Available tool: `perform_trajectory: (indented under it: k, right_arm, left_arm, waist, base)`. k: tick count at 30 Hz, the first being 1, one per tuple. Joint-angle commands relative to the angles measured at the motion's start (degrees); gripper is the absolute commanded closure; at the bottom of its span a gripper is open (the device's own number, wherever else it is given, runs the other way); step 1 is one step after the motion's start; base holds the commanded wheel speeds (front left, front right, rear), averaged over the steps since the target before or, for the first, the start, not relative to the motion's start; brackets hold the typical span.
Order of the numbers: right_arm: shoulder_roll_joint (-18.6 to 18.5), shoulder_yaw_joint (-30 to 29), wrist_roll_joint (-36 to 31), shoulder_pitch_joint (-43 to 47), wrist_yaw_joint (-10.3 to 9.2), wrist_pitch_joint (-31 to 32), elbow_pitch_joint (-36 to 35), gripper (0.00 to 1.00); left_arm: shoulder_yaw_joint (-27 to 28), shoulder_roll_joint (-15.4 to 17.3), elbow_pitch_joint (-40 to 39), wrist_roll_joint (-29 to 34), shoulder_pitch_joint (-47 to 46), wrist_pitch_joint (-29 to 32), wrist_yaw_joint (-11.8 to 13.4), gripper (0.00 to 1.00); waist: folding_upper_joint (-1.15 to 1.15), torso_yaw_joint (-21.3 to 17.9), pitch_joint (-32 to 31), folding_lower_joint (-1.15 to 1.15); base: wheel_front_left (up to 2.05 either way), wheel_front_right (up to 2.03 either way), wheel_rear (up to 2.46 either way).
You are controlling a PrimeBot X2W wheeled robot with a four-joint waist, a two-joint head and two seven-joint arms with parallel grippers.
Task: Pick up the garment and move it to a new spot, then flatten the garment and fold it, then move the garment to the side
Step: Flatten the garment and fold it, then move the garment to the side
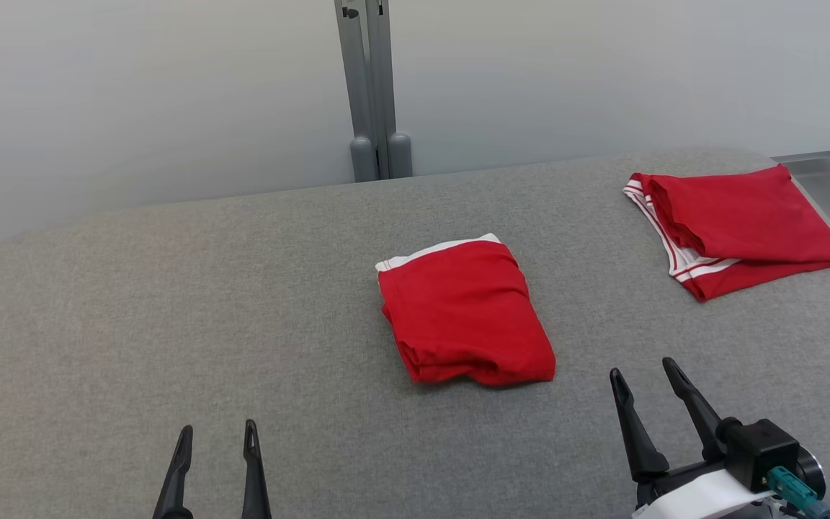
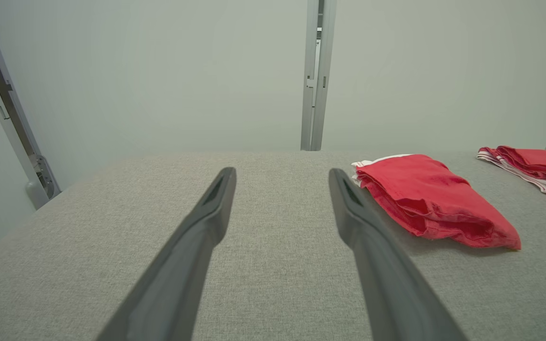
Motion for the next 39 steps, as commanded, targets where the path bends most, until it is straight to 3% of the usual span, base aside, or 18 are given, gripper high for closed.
perform_trajectory:
  k: [1,13,39]
  right_arm:
    - [0.2,0.1,-0.4,0.7,-0.08,-0.1,-0.4,0.0]
    - [0.0,0.4,-0.1,0.1,-0.08,-0.1,-0.9,0.0]
    - [-0.3,0.6,0.3,-0.1,-0.08,-0.1,-1.4,0.0]
  left_arm:
    - [0.3,0.1,0.1,0.0,0.8,0.0,-0.2,0.0]
    - [-0.4,0.1,1.2,1.0,1.2,0.0,-1.0,0.0]
    - [-0.8,0.1,1.4,1.7,0.0,0.0,-0.2,0.0]
  waist:
    - [0.0,0.1,-0.1,0.0]
    - [0.0,0.4,0.5,0.0]
    - [0.0,0.9,0.9,0.0]
  base:
    - [0.0,0.0,0.0]
    - [0.0,0.0,0.0]
    - [0.0,0.0,0.0]
